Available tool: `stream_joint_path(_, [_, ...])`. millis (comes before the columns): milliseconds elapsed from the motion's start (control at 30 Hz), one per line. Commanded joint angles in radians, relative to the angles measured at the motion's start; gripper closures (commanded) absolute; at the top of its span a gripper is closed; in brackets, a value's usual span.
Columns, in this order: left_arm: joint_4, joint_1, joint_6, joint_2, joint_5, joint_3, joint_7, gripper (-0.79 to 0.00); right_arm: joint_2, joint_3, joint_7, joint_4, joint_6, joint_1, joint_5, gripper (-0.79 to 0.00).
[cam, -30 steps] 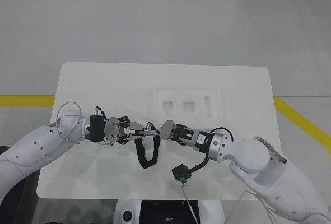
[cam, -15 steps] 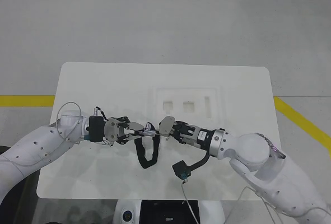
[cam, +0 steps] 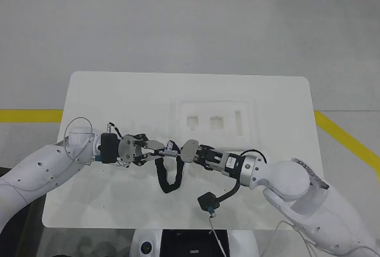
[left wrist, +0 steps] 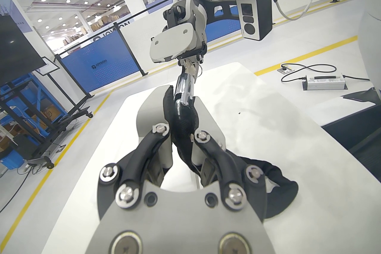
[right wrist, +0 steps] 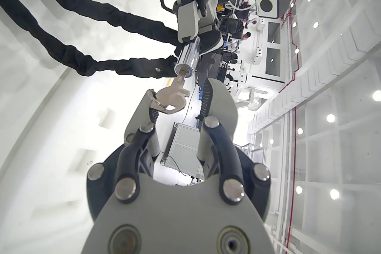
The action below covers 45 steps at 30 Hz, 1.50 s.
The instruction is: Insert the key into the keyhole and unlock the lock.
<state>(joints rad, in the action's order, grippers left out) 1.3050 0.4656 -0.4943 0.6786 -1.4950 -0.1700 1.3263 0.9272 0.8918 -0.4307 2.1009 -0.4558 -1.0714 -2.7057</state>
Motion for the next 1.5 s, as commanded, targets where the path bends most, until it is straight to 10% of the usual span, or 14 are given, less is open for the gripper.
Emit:
stream_joint_path(0, [0.0, 0.0, -0.001, -0.001, 0.0, 0.0, -0.001, 0.0, 0.001, 0.0, 0.0, -0.002, 0.001, 0.001, -0.001, -0.292])
stream_joint_path(333, [0.004, 0.001, -0.001, -0.002, 0.0, 0.0, -0.001, 0.0, 0.008, 0.003, 0.004, -0.004, 0.005, -0.001, -0.001, -0.003])
stream_joint_path(1467, [0.002, -0.005, 0.016, -0.012, -0.019, 0.0, 0.016, 0.0, 0.074, 0.009, 0.022, -0.184, -0.108, 0.041, 0.609, 0.0])
